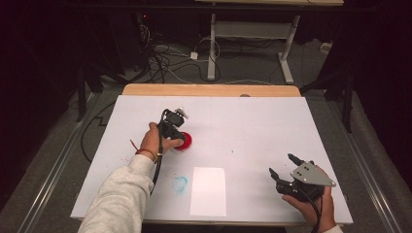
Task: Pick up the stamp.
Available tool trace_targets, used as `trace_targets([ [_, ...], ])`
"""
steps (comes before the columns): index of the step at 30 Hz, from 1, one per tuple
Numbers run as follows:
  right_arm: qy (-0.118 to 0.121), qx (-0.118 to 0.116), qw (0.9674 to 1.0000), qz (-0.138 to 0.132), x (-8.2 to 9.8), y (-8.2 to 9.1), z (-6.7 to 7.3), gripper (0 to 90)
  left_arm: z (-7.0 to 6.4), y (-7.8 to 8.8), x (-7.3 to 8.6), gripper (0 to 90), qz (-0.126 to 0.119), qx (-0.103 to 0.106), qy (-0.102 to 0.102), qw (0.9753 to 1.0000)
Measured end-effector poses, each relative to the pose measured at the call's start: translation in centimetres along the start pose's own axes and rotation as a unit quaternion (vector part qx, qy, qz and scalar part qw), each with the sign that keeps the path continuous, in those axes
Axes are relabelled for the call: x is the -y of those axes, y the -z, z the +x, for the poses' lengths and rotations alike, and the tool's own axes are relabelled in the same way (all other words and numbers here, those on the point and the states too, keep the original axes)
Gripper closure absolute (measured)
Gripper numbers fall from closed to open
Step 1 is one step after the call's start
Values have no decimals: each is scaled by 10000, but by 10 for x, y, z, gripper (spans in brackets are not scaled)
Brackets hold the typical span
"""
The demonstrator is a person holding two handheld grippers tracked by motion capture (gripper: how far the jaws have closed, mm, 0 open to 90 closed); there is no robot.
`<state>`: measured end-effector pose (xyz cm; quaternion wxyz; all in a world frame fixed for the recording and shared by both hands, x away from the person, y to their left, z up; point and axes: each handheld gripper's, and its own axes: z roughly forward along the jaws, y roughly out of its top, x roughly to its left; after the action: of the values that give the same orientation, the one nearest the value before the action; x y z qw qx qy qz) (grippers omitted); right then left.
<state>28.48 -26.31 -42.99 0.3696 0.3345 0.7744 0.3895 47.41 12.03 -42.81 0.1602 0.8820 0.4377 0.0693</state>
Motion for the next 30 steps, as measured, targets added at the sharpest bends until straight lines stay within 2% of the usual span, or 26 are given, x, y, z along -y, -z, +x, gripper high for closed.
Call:
trace_targets([
  [3,-1,-2,10000,-7,0,0,0,267,-1,-4,-2,653,75,-45,19,10000],
  [6,-11,10,10000,-19,0,1,-1,264,-2,-3,-5,579,81,-137,20,9999],
  [10,25,-8,10000,21,0,1,0,265,-3,2,-5,579,94,-133,-35,9999],
  [15,60,-30,10000,73,0,0,1,272,-3,3,-4,655,172,-112,-22,9998],
  [16,66,-41,9999,81,0,0,2,272,-3,5,-3,720,147,-102,-4,9998],
  [17,72,-33,9999,83,0,0,2,273,-3,5,-3,729,147,-102,-4,9998],
  [20,103,-64,9999,89,0,-1,2,274,-4,5,-5,736,204,-144,-129,9996],
  [24,125,-41,9998,152,0,-1,3,279,-6,4,-5,738,248,-188,-183,9993],
  [30,145,-40,9997,211,0,-2,3,286,-9,4,-8,739,403,-290,-526,9974],
])
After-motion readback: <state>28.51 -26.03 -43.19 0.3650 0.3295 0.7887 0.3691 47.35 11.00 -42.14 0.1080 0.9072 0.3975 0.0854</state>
